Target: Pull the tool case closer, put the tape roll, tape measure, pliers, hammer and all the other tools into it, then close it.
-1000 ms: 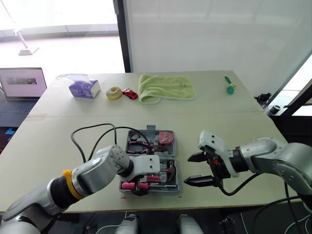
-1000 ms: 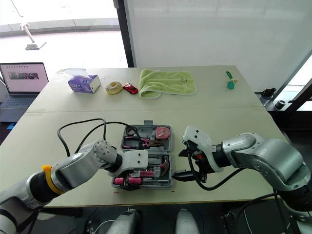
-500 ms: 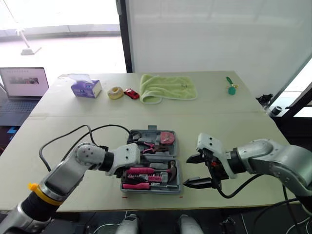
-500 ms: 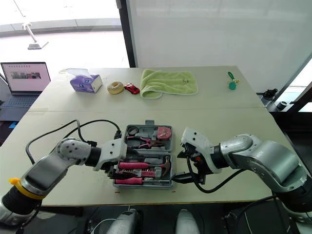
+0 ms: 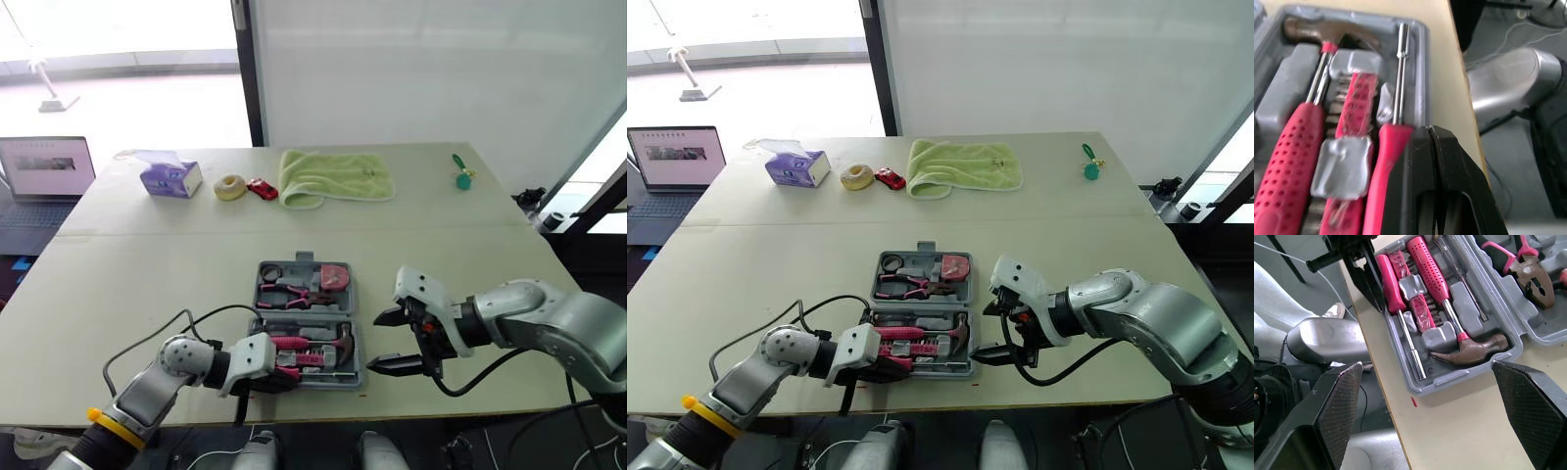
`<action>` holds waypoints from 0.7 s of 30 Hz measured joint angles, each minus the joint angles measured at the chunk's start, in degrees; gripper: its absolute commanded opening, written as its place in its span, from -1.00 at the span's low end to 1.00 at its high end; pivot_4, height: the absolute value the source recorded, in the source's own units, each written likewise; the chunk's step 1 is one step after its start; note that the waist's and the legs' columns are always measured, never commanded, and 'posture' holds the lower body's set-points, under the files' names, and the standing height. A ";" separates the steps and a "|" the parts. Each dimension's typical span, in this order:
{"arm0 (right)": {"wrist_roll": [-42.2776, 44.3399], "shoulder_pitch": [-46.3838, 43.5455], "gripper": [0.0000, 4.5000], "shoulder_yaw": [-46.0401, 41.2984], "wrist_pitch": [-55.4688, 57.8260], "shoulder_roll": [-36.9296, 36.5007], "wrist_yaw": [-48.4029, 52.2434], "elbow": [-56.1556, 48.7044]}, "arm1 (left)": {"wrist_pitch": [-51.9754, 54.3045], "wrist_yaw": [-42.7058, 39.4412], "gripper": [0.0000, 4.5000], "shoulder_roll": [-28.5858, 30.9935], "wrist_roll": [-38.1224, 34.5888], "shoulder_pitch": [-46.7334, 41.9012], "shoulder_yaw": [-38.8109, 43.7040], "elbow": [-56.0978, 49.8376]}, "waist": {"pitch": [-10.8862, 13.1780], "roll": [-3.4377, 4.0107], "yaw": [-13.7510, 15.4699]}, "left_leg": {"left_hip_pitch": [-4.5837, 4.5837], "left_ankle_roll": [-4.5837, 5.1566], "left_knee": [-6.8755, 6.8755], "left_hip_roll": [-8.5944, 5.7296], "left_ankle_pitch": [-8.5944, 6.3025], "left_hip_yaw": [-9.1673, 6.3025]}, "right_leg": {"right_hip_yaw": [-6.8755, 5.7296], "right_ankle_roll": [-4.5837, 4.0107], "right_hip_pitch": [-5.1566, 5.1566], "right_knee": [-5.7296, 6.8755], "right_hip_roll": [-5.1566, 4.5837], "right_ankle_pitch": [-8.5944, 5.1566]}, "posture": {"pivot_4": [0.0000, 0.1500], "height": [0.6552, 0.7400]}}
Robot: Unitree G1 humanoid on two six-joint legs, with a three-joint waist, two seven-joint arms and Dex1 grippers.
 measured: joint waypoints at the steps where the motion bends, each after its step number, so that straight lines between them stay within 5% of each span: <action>1: -0.02 0.04 1.00 -0.07 0.04 0.00 -0.05 -0.01 | -1.54 0.16 -0.97 -0.38 0.40 -0.03 -0.08 1.37 | -0.03 0.04 0.05 | 0.02 0.00 0.02 0.00 0.00 0.00 | 0.00 0.00 0.04 -0.01 -0.01 0.00 | 1.00 0.94; 5: 0.04 0.36 1.00 -0.83 0.17 0.00 -0.34 -0.11 | -2.80 1.27 -0.97 -2.98 0.34 -0.59 0.14 3.68 | -0.26 0.37 0.31 | 0.05 0.08 0.14 0.00 -0.05 0.01 | 0.02 0.02 0.16 -0.04 -0.08 0.01 | 1.00 0.94; 12: 1.59 1.43 1.00 -2.51 1.25 0.51 -0.87 -1.03 | 10.73 0.24 -0.97 -1.93 -8.88 -2.92 5.58 -3.27 | -0.26 0.38 0.59 | 0.02 0.11 0.19 -0.02 -0.07 0.02 | 0.02 0.07 0.13 -0.03 -0.04 0.03 | 1.00 0.94; 21: 1.35 0.54 1.00 -2.34 1.22 1.64 -1.45 -0.93 | 6.37 -0.99 -0.97 -0.73 -2.61 -2.03 2.41 1.88 | -0.26 0.40 -0.07 | 0.02 0.15 0.16 -0.04 -0.09 0.04 | 0.03 0.07 0.10 -0.03 0.00 0.03 | 1.00 0.94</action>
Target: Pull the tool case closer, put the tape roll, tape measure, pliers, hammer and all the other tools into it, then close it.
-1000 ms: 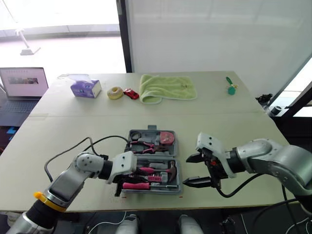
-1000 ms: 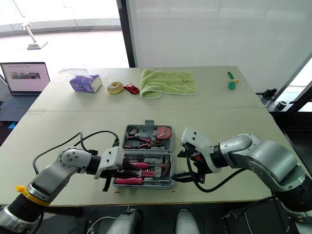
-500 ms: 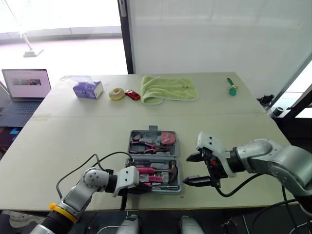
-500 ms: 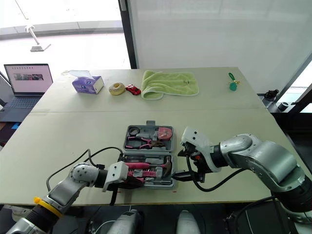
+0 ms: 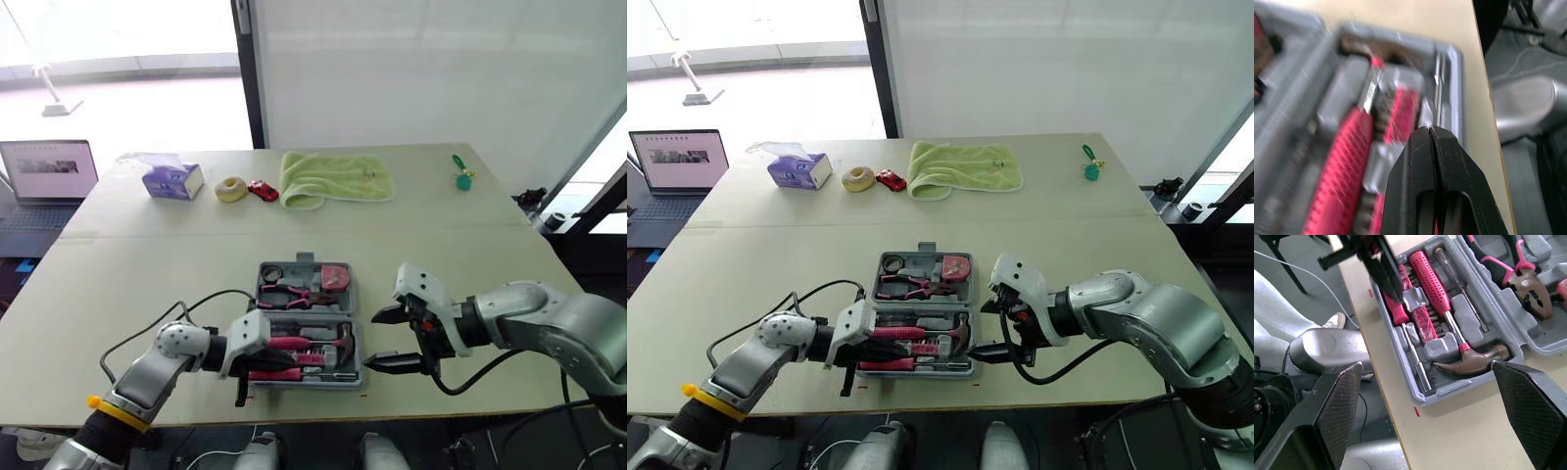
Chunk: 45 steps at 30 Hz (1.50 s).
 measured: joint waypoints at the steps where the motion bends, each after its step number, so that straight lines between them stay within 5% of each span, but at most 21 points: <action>1: -0.08 -0.03 1.00 0.13 0.00 -0.01 -0.01 0.05 | -1.46 0.00 -0.97 -0.21 0.35 0.17 -0.32 0.27 | 0.00 0.00 0.00 | 0.00 0.00 0.00 0.03 0.00 -0.01 | 0.00 0.00 0.00 0.00 -0.01 0.00 | 1.00 0.94; 6: -0.14 -0.32 1.00 0.48 -0.33 0.19 -0.42 0.05 | -3.28 1.07 -0.97 -1.05 1.39 0.23 -0.15 1.24 | -0.04 0.04 0.02 | 0.01 0.00 0.00 0.04 0.00 -0.02 | 0.00 -0.01 0.02 -0.01 -0.04 0.00 | 1.00 0.94; 12: -4.19 5.15 1.00 -1.52 -9.43 -2.39 2.82 3.05 | 7.92 2.04 -0.97 2.98 -7.77 3.13 8.52 -9.02 | 0.01 0.01 -0.05 | -0.02 0.02 0.00 0.08 -0.02 -0.03 | -0.01 0.00 -0.01 -0.01 -0.03 -0.01 | 1.00 0.94; 15: -7.25 6.10 0.61 -1.65 -14.75 -2.86 4.56 6.37 | 10.51 2.45 -1.00 6.27 -10.60 2.41 14.61 -10.80 | -0.02 0.06 -0.12 | 0.01 0.02 -0.01 0.05 -0.02 0.02 | 0.01 0.00 0.00 -0.01 -0.03 -0.01 | 1.00 0.94; 22: -22.24 6.09 -0.95 2.17 -36.98 2.01 6.78 20.22 | 7.17 2.61 -1.00 12.55 -5.55 -0.58 18.27 3.42 | 0.01 0.09 -0.29 | 0.03 0.02 -0.06 0.01 -0.02 0.06 | 0.02 0.00 -0.03 -0.01 0.08 -0.01 | 1.00 0.94; 27: -31.76 4.68 -0.98 8.90 -51.85 9.38 8.92 33.39 | -1.21 3.02 -1.00 11.16 0.06 -6.62 17.13 16.74 | 0.07 0.10 -0.16 | 0.01 0.01 0.00 -0.06 -0.02 0.07 | 0.05 0.02 -0.03 0.00 0.02 0.01 | 1.00 0.94; 35: -44.32 -2.51 -0.98 16.00 -56.56 10.71 12.14 44.70 | -11.41 -1.14 -1.00 5.85 3.25 -11.08 13.40 30.32 | 0.07 0.10 -0.17 | 0.01 0.01 -0.01 -0.08 -0.01 0.02 | 0.04 0.06 -0.09 0.12 0.08 0.04 | 1.00 0.94; 45: -47.63 -5.30 -0.98 16.68 -61.16 17.23 12.84 52.80 | -15.56 -0.74 -1.00 -1.63 7.41 -16.79 10.77 39.36 | 0.06 0.08 -0.61 | 0.05 0.01 0.04 -0.09 -0.01 0.02 | 0.05 0.07 -0.11 0.31 0.09 0.05 | 1.00 0.94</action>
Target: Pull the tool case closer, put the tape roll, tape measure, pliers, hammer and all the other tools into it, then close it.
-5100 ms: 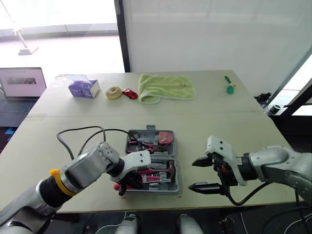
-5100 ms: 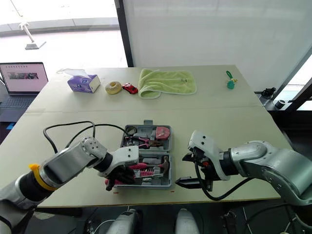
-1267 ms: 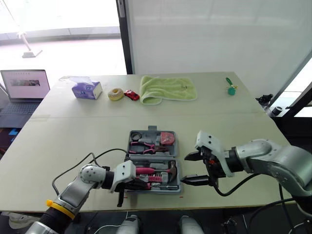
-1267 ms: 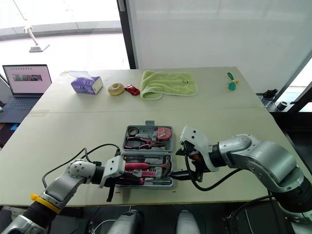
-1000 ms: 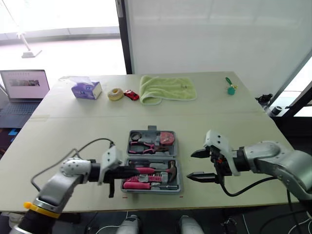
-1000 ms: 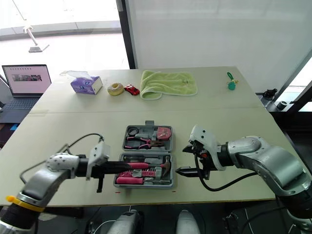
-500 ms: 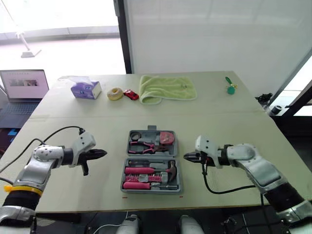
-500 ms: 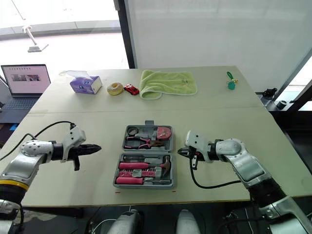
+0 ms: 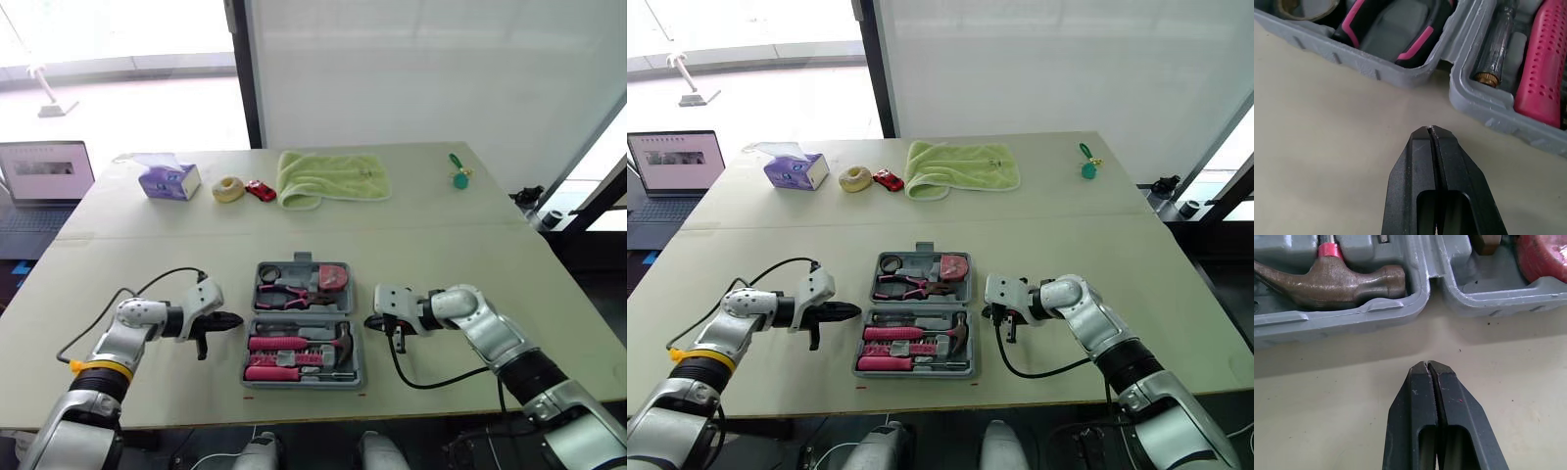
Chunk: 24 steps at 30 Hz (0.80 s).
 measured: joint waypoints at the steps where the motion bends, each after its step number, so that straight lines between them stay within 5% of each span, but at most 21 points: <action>1: -0.35 -0.37 -0.98 -0.01 -0.33 0.46 0.01 0.58 | -0.50 0.05 -1.00 -0.30 0.27 -0.21 -0.19 0.26 | 0.00 0.01 0.00 | 0.02 0.00 0.00 0.00 0.00 0.00 | 0.00 0.00 0.00 0.02 0.00 0.00 | 1.00 0.94; 15: -2.09 -2.23 -0.98 -0.82 -5.62 5.82 0.75 6.16 | 4.66 0.68 -1.00 -2.85 1.65 3.02 -0.25 -7.70 | -0.04 0.01 0.03 | 0.04 0.00 0.06 -0.05 0.00 -0.03 | 0.06 0.01 0.00 0.19 -0.01 -0.02 | 1.00 0.94; 24: -1.92 2.51 -0.98 -1.98 1.75 5.07 2.93 -2.31 | 8.59 2.24 -1.00 -1.75 1.32 8.56 0.47 -16.09 | -0.08 0.07 0.10 | 0.09 0.00 0.03 -0.04 0.00 -0.03 | 0.09 0.00 0.00 0.20 -0.01 -0.03 | 1.00 0.94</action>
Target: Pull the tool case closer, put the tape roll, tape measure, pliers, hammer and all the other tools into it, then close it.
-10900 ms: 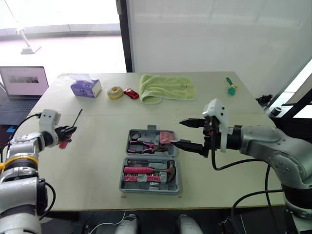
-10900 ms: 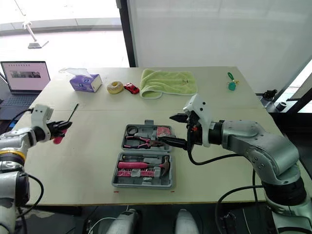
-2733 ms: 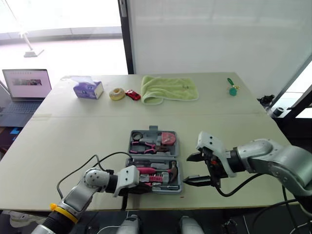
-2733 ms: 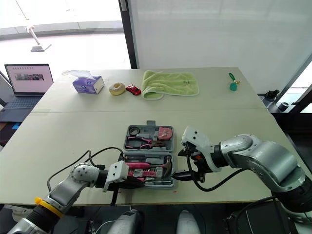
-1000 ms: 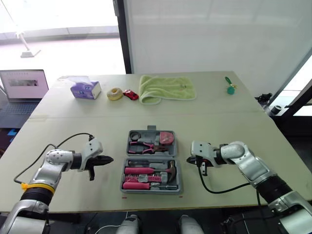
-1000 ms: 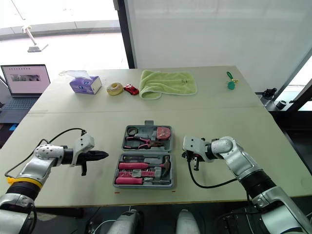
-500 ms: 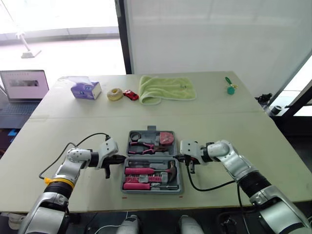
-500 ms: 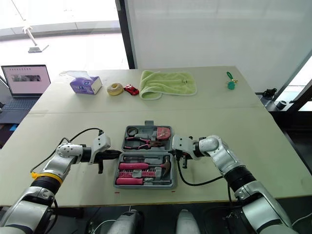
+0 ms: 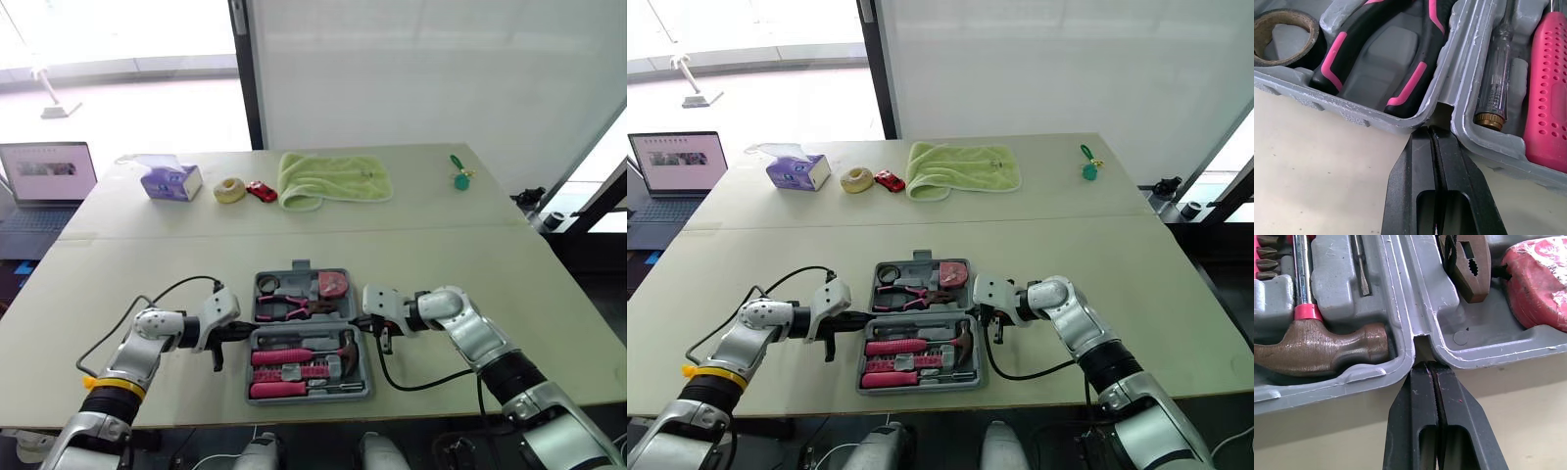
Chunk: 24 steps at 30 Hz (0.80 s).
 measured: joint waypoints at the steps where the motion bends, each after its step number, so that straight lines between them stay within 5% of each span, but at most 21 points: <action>1: 0.06 0.43 -0.98 -0.09 0.84 -0.02 0.14 -0.84 | 0.38 0.12 -1.00 0.14 -0.02 0.55 0.07 -0.76 | -0.01 0.02 -0.08 | 0.01 0.00 -0.02 0.00 0.00 0.01 | 0.01 0.00 0.00 0.00 0.00 0.00 | 1.00 0.94; 11: 0.29 2.73 -0.98 -0.31 5.83 -0.45 1.49 -5.28 | 4.00 -1.09 -1.00 2.07 -0.56 5.11 -0.16 -7.42 | -0.16 0.04 -0.07 | 0.07 0.00 -0.06 0.02 -0.01 0.02 | 0.02 -0.01 0.04 -0.02 0.00 -0.01 | 1.00 0.94; 24: -0.25 3.20 -0.98 -0.31 5.84 -1.02 1.71 -4.89 | 1.36 -1.44 -1.00 2.06 -0.25 2.31 -1.90 -2.63 | -0.45 0.05 0.16 | 0.89 0.00 -0.38 0.06 -0.02 0.02 | 0.01 0.01 0.87 -0.33 0.00 -0.05 | 1.00 0.94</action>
